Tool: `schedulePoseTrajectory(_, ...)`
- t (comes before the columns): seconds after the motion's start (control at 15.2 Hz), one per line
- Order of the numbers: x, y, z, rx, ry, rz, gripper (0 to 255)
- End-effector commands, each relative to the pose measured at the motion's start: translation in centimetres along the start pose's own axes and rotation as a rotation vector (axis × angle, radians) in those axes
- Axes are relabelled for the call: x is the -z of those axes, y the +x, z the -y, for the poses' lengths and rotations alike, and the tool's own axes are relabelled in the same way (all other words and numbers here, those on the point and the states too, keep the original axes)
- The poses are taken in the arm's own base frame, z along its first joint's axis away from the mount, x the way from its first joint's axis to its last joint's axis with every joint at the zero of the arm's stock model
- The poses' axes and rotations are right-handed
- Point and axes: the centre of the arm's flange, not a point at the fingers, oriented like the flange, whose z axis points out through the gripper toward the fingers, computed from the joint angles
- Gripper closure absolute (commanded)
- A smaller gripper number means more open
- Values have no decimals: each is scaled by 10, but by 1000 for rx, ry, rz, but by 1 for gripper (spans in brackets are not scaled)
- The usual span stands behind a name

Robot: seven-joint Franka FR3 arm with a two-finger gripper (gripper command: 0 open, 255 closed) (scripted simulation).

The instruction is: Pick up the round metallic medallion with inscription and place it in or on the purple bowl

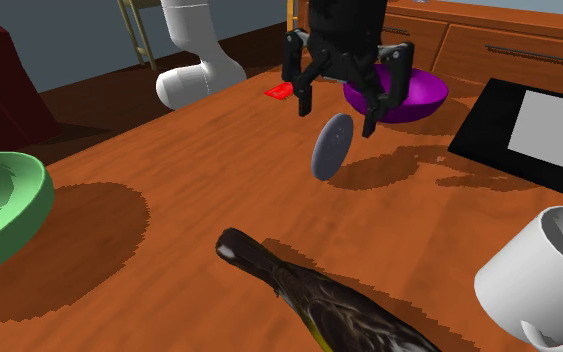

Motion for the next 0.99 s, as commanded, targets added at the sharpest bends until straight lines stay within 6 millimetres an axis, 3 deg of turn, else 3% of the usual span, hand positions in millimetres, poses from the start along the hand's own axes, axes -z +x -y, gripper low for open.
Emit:
schedulePoseTrajectory(0.0, -10, 2, 1, -5, 1, -1, 0)
schedulePoseTrajectory(0.2, -29, 2, 1, -5, 1, -1, 0)
schedulePoseTrajectory(0.73, -29, 2, 1, -5, 0, -1, 0)
schedulePoseTrajectory(0.79, -29, 2, 1, -5, 0, -1, 255)
schedulePoseTrajectory(0.92, -29, 2, 1, -5, 0, -1, 255)
